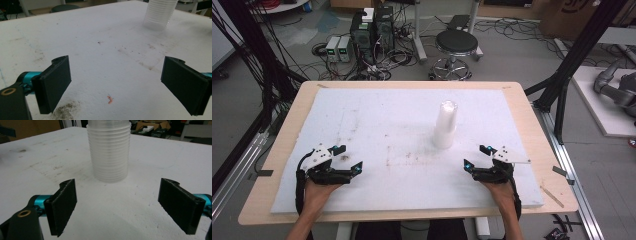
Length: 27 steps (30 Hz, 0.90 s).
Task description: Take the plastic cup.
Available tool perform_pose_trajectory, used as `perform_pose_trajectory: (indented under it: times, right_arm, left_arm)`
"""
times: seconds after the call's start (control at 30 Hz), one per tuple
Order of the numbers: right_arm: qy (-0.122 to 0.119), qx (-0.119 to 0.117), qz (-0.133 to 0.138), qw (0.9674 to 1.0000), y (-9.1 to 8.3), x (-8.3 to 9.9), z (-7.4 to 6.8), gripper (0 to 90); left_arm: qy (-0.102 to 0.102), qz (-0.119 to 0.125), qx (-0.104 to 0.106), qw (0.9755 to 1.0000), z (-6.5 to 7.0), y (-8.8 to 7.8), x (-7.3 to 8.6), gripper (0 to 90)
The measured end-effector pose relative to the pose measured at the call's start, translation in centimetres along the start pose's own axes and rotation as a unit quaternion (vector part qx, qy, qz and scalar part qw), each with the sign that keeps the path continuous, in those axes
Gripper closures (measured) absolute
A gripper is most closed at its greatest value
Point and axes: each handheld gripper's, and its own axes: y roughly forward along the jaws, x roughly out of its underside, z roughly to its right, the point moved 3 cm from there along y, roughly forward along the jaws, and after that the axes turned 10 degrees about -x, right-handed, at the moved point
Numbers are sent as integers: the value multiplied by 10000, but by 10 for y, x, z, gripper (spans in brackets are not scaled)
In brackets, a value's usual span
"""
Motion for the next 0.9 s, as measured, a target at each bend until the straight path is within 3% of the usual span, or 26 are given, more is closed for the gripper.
perform_pose_trajectory:
  times: [0.3, 0.63, 0.9]
  right_arm:
    - [73, -54, 34, 10000, -1, 0, 1, 154]
    - [-3, -49, 60, 10000, -2, 0, 0, 154]
    - [59, -134, -65, 9999, 0, -1, 1, 154]
  left_arm:
    - [44, 44, 0, 10000, 1, -1, 0, 91]
    - [71, 71, 27, 9999, 1, -1, 0, 91]
    - [-18, 62, 26, 10000, 0, -1, 0, 91]
